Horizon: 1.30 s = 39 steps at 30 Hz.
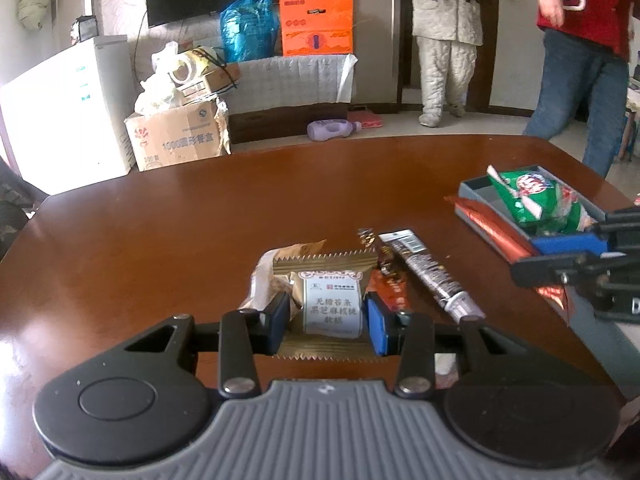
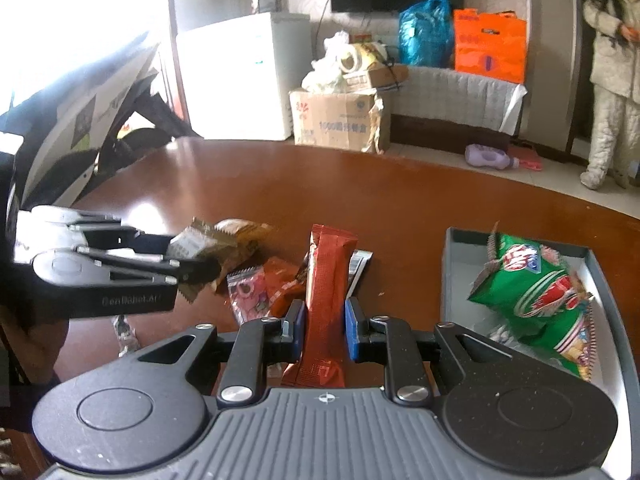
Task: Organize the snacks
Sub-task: 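Carry pastry with left gripper while right gripper carries red stick over grey box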
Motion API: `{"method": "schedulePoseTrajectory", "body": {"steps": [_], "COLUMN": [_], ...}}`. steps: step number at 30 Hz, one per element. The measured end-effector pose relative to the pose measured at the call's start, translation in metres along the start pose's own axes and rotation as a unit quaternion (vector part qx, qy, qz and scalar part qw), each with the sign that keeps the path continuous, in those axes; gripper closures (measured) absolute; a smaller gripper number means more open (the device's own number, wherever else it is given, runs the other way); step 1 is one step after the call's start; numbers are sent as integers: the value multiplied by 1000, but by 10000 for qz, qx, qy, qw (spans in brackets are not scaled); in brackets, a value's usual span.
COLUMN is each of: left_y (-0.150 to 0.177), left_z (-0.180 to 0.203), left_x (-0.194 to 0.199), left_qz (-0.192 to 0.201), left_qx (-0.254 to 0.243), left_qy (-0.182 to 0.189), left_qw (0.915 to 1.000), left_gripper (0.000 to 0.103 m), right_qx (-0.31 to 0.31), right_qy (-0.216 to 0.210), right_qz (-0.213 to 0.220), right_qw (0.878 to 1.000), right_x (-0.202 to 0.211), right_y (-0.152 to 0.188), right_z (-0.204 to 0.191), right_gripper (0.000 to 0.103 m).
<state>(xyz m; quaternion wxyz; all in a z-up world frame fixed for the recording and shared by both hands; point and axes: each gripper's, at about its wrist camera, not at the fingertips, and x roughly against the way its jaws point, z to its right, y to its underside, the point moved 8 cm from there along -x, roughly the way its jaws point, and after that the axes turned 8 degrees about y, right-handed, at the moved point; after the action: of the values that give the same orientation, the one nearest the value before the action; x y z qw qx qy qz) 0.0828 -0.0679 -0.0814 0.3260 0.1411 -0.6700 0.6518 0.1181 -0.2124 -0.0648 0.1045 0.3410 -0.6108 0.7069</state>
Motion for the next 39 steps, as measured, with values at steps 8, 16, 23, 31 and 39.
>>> {"method": "schedulePoseTrajectory", "body": {"steps": [8,16,23,31,39], "left_y": [-10,-15,-17,-21,-27], "left_z": [36,59,70,90,114], "left_x": [-1,-6,-7,-5,-3], "left_qz": [57,58,61,87,146], "left_qx": [-258,-444,-497,-521,-609], "left_qy": [205,352,429,664,889], "left_qw": [9994,9984,9978,9964,9941], "left_gripper": [64,64,64,64,64], "right_qx": [-398,-543,-591,-651,-784], "right_qy": [128,215,297,474,650], "right_qz": [149,204,243,303,306], "right_qw": [9990,9981,9975,9963,9943], "right_x": [15,25,28,41,49], "right_y": [-5,-2,-3,-1,4], "right_z": [29,45,47,62,81], "right_gripper": [80,80,80,80,80]}}
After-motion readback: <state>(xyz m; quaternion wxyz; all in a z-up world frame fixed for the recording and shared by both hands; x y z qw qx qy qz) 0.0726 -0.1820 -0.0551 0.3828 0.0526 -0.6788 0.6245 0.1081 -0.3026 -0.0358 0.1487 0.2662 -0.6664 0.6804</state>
